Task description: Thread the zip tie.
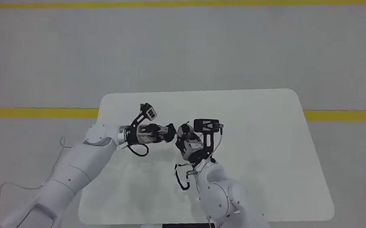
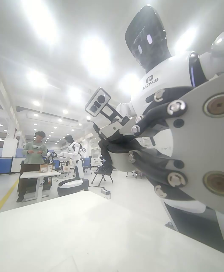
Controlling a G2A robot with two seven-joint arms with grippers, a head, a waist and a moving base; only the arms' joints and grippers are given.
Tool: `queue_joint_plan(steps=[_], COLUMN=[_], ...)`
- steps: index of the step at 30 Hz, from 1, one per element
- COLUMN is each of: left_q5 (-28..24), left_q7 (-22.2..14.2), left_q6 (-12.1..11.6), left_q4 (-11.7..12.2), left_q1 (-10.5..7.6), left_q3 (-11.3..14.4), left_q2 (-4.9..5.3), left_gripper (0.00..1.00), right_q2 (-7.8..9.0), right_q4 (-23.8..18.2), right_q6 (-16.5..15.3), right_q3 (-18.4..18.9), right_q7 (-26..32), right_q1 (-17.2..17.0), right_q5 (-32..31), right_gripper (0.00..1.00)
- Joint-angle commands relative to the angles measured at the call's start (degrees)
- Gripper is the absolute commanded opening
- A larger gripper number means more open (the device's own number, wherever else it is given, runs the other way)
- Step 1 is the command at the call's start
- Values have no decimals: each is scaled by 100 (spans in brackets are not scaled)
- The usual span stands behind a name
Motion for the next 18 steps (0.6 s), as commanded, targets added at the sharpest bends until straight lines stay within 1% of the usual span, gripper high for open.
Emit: queue_joint_plan(steps=[1,9,10,11,12,13,18], left_q5=[0,0,0,0,0,0,0], left_q7=[0,0,0,0,0,0,0], left_q6=[0,0,0,0,0,0,0], left_q4=[0,0,0,0,0,0,0], left_q1=[0,0,0,0,0,0,0], left_q3=[0,0,0,0,0,0,0], left_q2=[0,0,0,0,0,0,0], left_gripper=[0,0,0,0,0,0,0], right_q2=[5,17,18,20,22,23,42], right_q4=[16,44,41,37,32,27,-46], right_q6=[12,35,35,35,35,35,33], right_q3=[-11,-4,0,5,14,24,110], right_q7=[10,-40,-48,-55,-63,-72,-102], right_q1=[9,17,15,12,6,0,-62], right_q5=[-23,-1,8,16,23,29,58], right_gripper=[0,0,12,42,91,100,100])
